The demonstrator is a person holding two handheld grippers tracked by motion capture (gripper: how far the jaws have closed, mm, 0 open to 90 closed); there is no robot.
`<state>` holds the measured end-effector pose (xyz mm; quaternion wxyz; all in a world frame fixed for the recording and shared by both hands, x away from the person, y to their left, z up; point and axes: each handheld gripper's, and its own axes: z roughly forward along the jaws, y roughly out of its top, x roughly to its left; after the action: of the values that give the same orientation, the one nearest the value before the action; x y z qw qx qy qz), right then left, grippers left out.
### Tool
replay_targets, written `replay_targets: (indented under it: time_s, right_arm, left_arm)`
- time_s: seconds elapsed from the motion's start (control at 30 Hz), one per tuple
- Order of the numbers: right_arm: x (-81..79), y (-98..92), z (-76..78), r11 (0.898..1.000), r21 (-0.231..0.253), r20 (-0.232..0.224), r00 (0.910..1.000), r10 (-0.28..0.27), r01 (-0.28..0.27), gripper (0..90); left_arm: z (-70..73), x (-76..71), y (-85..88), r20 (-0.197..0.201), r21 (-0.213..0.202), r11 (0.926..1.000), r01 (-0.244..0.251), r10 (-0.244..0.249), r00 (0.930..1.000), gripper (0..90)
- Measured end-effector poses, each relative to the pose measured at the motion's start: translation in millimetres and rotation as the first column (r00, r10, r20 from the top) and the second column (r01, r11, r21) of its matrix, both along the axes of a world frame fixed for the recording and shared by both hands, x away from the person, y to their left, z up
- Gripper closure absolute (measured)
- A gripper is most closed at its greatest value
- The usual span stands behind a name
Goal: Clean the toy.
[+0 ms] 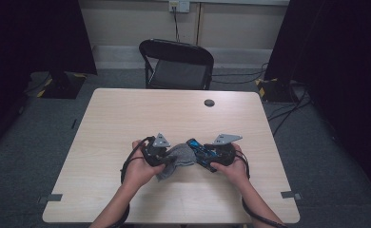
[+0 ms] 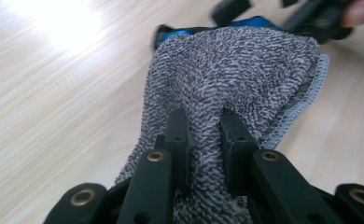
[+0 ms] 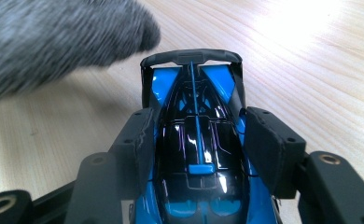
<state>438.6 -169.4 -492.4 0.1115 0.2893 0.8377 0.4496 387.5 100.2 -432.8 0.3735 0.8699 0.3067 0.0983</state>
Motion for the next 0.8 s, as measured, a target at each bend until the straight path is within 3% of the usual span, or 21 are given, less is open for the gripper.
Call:
replay_targets:
  time_s: [0.13, 0.3, 0.47, 0.6, 0.8]
  right_arm:
    - [1.7, 0.2, -0.2, 1.0, 0.008, -0.007, 1.0, 0.002, -0.002, 44.2]
    - [2.2, -0.2, -0.9, 1.0, 0.015, -0.005, 1.0, 0.006, -0.006, 44.2]
    - [3.0, 0.1, -0.5, 1.0, 0.012, -0.008, 0.9999, 0.011, -0.011, 44.2]
    - [3.1, 0.4, -0.7, 1.0, 0.014, -0.007, 0.9999, 0.011, -0.011, 44.2]
    - [2.8, -0.2, -1.2, 1.0, 0.016, -0.003, 0.9999, 0.013, -0.012, 44.2]
  left_arm:
    - [-2.8, -4.5, -7.2, -0.014, -0.003, 0.9994, 0.034, -0.034, 0.9993, 76.0]
    - [-7.5, -12.3, -21.8, -0.04, 0.008, 0.9943, 0.107, -0.106, 0.9935, 76.0]
    - [-14.5, -18.7, -36.8, -0.046, 0.019, 0.9889, 0.148, -0.147, 0.9881, 75.9]
    - [-22.2, -23.2, -49.9, -0.057, 0.039, 0.9811, 0.19, -0.187, 0.9807, 75.9]
    - [-28.5, -30.9, -70.4, -0.071, 0.027, 0.9653, 0.26, -0.258, 0.9636, 75.9]
